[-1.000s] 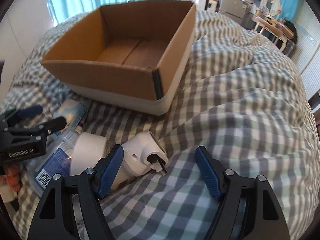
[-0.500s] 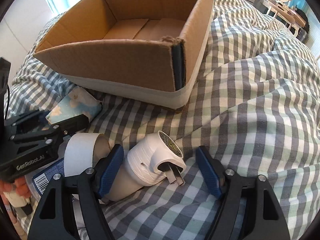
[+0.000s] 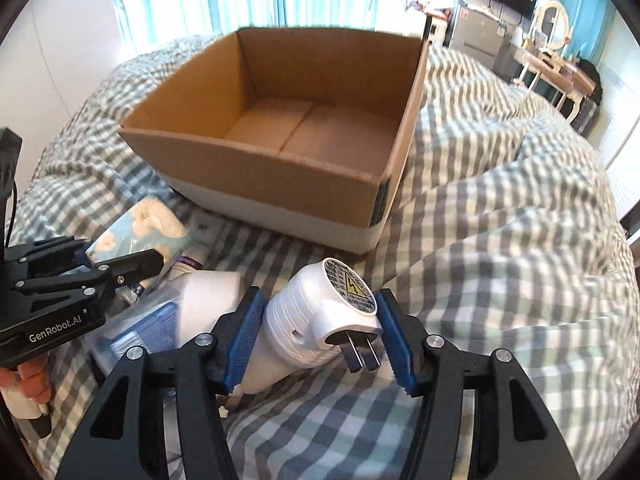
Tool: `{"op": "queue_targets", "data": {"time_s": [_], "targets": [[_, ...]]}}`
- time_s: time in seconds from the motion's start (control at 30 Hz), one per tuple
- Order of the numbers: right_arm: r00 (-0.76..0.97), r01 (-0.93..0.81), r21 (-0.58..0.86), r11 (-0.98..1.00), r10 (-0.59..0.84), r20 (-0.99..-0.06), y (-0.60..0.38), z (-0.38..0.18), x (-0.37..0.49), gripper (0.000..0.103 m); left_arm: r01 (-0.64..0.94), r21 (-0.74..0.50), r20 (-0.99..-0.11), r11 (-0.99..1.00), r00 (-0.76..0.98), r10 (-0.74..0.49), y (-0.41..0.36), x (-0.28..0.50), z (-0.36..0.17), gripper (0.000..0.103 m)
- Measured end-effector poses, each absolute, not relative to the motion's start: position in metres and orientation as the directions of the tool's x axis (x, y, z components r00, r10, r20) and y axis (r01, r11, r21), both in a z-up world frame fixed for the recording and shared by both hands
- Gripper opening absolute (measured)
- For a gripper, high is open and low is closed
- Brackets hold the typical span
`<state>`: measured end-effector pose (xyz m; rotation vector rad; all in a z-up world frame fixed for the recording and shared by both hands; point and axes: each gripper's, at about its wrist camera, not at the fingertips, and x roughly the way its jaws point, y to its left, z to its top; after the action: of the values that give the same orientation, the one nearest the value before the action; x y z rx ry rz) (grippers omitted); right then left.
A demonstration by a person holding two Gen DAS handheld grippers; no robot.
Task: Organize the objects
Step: 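Carry tissue pack into box and open left gripper while right drops plug adapter in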
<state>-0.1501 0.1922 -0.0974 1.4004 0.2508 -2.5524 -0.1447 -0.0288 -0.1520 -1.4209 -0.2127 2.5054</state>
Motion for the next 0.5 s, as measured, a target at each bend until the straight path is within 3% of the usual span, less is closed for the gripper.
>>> {"op": "queue_targets", "data": {"time_s": [0.27,0.5], "targets": [[-0.622,0.274,-0.100,-0.957,-0.097,-0.777,0.202,-0.050,-0.140,0.057,-0.162,-0.187,-0.782,-0.969,-0.572,0.246,-0.028,-0.129,-0.110,0.032],[-0.692,0.312,-0.137,-0.940,-0.126,-0.710,0.198,0.003,-0.146,0.057,-0.159,-0.108,-0.720,-0.981,-0.668,0.188,-0.040,-0.151,-0.040,0.032]]}}
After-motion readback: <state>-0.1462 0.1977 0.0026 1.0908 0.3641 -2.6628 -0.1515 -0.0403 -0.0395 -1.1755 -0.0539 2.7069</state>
